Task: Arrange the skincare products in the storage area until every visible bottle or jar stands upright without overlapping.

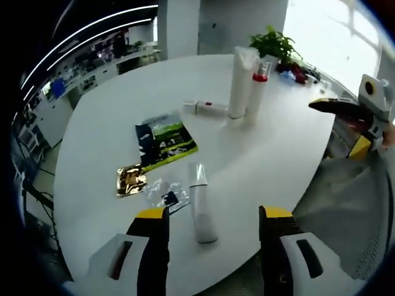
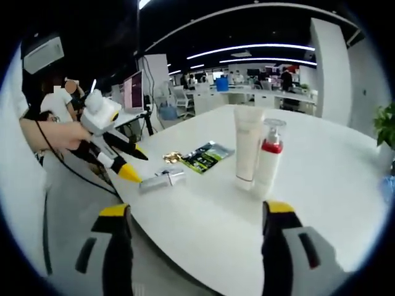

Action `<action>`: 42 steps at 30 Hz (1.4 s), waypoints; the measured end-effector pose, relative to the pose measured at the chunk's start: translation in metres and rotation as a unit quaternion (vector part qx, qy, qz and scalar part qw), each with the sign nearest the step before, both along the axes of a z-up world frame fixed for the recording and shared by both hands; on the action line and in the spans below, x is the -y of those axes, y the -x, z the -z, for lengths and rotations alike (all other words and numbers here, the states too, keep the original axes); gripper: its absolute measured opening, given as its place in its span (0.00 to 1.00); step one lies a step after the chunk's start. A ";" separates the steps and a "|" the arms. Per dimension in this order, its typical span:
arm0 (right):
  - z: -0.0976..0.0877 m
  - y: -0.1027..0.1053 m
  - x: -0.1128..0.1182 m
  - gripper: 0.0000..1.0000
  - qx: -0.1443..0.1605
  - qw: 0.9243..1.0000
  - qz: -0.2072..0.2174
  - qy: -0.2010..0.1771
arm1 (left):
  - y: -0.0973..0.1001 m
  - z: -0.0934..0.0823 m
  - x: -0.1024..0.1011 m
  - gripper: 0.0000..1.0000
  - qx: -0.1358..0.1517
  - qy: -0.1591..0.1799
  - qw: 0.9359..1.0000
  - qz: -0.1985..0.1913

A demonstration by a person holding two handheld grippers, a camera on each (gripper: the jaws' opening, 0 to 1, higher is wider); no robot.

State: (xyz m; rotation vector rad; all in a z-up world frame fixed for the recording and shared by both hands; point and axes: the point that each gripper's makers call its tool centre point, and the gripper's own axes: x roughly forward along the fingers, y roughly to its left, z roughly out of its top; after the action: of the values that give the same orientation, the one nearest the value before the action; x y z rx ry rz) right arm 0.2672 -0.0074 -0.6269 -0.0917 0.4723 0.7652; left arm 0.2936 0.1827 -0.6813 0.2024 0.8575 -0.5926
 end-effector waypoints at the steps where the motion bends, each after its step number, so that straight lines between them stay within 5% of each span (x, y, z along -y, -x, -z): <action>1: 0.000 -0.001 0.001 0.88 -0.001 1.000 0.002 -0.002 | -0.001 0.002 0.000 0.49 -0.004 -0.006 1.000 0.003; 4: -0.002 -0.003 0.004 0.88 -0.002 1.000 0.013 -0.011 | -0.004 0.010 0.000 0.39 -0.016 -0.026 0.999 0.018; 16: -0.006 -0.007 0.009 0.86 0.006 0.999 0.032 -0.022 | -0.018 0.033 0.004 0.29 -0.059 -0.080 0.994 0.056; 42: -0.003 -0.010 0.014 0.84 -0.001 0.999 0.049 -0.022 | -0.029 0.065 0.009 0.17 -0.112 -0.117 0.985 0.063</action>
State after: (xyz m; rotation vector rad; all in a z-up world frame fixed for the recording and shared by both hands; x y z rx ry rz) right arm 0.2772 -0.0218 -0.6236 -0.0259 0.4590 0.6802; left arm 0.3222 0.1735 -0.7459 0.4123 1.1390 -0.6398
